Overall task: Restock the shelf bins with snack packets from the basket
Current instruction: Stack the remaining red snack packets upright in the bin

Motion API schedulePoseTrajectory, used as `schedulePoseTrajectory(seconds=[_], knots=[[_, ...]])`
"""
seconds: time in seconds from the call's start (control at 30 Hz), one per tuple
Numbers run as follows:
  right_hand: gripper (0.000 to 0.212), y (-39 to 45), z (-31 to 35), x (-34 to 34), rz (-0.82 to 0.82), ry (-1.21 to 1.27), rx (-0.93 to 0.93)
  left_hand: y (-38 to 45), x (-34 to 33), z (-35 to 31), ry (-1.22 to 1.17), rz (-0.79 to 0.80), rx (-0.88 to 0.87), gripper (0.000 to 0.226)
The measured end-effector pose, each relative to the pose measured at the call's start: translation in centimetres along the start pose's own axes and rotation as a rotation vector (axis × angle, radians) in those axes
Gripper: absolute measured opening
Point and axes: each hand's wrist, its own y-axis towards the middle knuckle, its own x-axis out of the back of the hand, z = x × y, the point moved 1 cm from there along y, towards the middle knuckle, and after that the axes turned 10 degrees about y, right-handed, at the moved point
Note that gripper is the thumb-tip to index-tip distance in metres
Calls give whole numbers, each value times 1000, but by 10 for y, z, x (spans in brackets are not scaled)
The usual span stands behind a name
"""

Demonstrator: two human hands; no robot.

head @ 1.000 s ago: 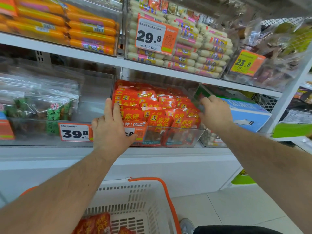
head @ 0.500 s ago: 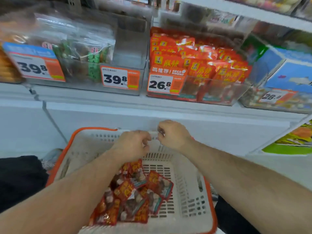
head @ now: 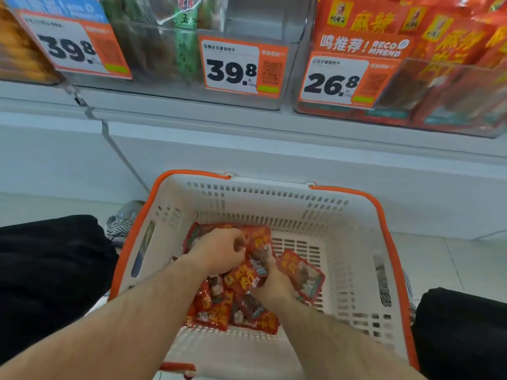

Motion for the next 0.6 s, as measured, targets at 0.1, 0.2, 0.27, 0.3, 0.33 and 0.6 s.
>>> schedulePoseTrajectory(seconds=[0.1, 0.2, 0.27, 0.3, 0.33, 0.6], knots=[[53, -5, 0, -9, -52, -109, -14, 1, -1, 0, -20, 14, 17, 28], [11, -6, 4, -6, 14, -208, 2, 0, -1, -2, -29, 17, -4, 29], [8, -3, 7, 4, 109, -174, 0, -1, 0, -6, -43, 17, -20, 31], [8, -3, 12, 14, 121, -156, 16, -2, 0, -10, -55, 12, -24, 34], [9, -3, 17, 28, 111, -130, 37, -3, 1, -13, -72, -3, -26, 41], [13, -44, 60, 161, -79, 269, 270, 3, 36, -59, -709, -256, 118, 93]])
